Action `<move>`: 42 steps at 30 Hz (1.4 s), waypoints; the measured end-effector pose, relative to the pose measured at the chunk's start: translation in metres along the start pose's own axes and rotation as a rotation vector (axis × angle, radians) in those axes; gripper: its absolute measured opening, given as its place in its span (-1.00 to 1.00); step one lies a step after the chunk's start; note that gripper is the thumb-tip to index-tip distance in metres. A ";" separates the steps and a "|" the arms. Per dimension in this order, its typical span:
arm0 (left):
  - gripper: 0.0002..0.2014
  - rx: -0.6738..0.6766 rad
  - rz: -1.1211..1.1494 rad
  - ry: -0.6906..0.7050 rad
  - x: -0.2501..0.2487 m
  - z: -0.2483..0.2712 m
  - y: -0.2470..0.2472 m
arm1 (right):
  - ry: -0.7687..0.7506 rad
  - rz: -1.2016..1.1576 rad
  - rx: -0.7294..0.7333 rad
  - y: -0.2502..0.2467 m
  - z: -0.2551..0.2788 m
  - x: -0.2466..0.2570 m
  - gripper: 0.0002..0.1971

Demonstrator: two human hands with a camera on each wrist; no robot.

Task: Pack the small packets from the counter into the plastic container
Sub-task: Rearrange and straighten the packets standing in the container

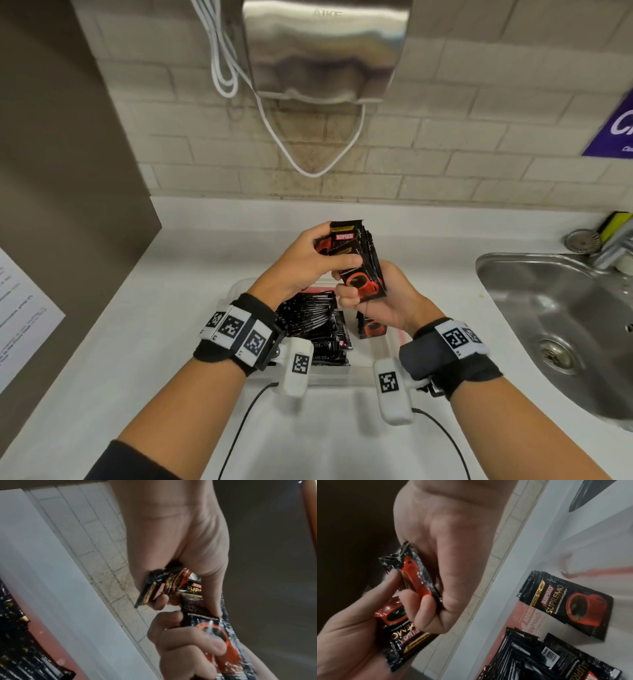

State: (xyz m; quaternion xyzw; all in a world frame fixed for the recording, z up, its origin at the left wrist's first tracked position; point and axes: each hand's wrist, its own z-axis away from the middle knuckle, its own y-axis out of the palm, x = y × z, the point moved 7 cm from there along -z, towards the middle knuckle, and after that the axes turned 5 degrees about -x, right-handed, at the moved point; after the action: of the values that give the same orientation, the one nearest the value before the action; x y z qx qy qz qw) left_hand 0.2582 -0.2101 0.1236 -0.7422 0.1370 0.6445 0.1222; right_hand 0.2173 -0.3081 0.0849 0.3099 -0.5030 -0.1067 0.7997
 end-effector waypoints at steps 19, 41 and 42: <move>-0.69 -0.105 0.318 -0.189 0.007 0.004 0.011 | -0.352 0.228 -0.115 0.006 0.009 0.017 -0.60; -0.94 -0.342 0.062 -0.334 0.046 0.010 0.010 | -0.409 1.448 -0.387 -0.086 0.041 0.019 -0.74; -0.93 -0.335 0.040 -0.332 0.048 0.009 0.013 | -0.440 1.510 -0.383 -0.086 0.040 0.016 -0.78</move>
State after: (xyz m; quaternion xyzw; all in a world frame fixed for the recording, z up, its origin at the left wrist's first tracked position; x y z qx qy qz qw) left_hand 0.2514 -0.2210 0.0746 -0.6330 0.0210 0.7739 0.0053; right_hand 0.2025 -0.3989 0.0567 -0.2836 -0.6954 0.3192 0.5780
